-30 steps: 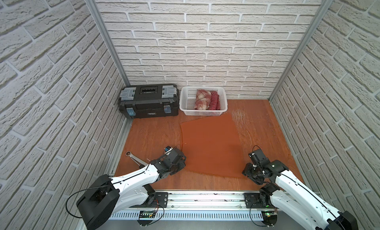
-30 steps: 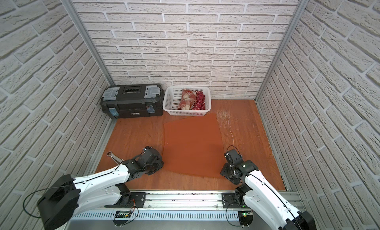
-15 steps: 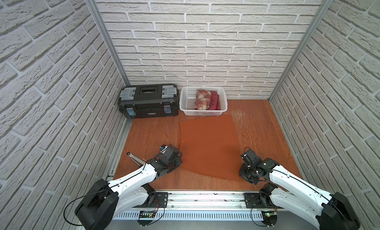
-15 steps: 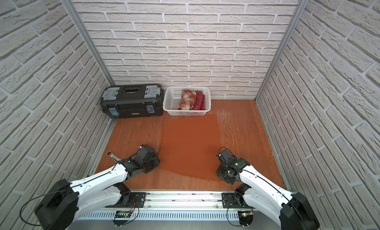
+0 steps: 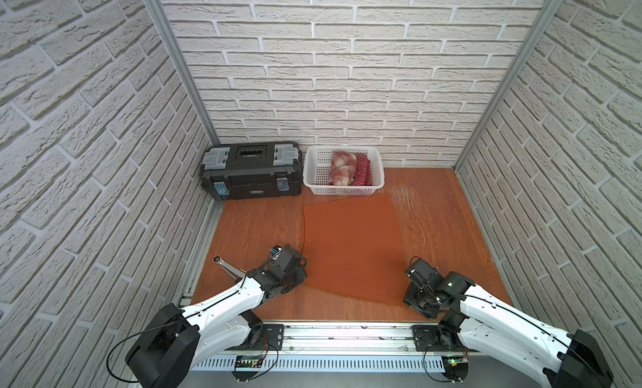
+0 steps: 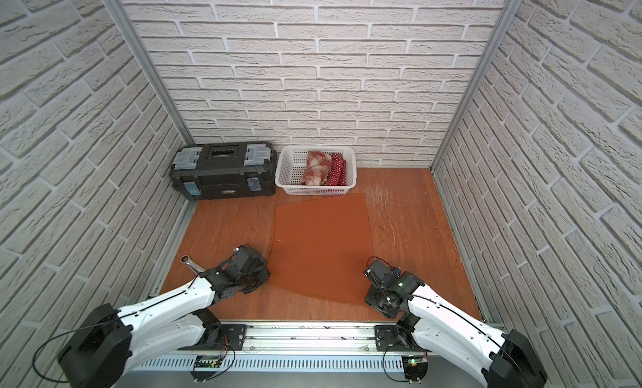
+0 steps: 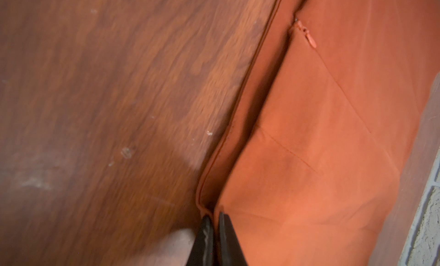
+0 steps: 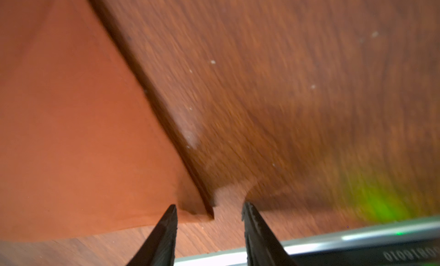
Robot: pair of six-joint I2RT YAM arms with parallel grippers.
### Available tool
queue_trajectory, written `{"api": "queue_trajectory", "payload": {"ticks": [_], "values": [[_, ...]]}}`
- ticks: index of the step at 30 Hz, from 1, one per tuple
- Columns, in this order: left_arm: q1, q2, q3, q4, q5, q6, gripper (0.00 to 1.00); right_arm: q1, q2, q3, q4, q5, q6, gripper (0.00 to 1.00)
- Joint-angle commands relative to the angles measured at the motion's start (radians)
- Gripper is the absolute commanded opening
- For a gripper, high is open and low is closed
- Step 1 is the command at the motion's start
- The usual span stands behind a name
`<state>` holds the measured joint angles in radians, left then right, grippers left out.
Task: Roll up the skirts
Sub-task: Fold the skirt at the center of the board.
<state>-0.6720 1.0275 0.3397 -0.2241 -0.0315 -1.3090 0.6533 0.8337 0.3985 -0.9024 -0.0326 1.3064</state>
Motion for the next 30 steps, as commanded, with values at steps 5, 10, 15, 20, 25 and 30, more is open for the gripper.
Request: {"api": "queue_trajectory", "payload": {"ticks": [5, 10, 15, 20, 25, 30], "values": [[0.004, 0.011, -0.019, 0.032, 0.013, 0.01, 0.0, 0.042, 0.079, -0.006, 0.029, -0.001, 0.049, 0.38], [0.003, 0.019, -0.018, 0.043, 0.022, 0.01, 0.0, 0.061, 0.148, -0.015, 0.093, 0.017, 0.065, 0.29], [0.003, 0.022, -0.016, 0.042, 0.024, 0.011, 0.0, 0.063, 0.166, -0.004, 0.102, 0.041, 0.053, 0.3], [0.001, 0.029, -0.012, 0.05, 0.028, 0.014, 0.0, 0.065, 0.178, -0.012, 0.124, 0.049, 0.056, 0.21], [-0.007, 0.033, -0.011, 0.052, 0.028, 0.012, 0.0, 0.065, 0.218, -0.012, 0.169, 0.059, 0.052, 0.13], [-0.011, 0.026, -0.01, 0.045, 0.029, 0.011, 0.0, 0.065, 0.254, 0.005, 0.163, 0.064, 0.023, 0.02]]}}
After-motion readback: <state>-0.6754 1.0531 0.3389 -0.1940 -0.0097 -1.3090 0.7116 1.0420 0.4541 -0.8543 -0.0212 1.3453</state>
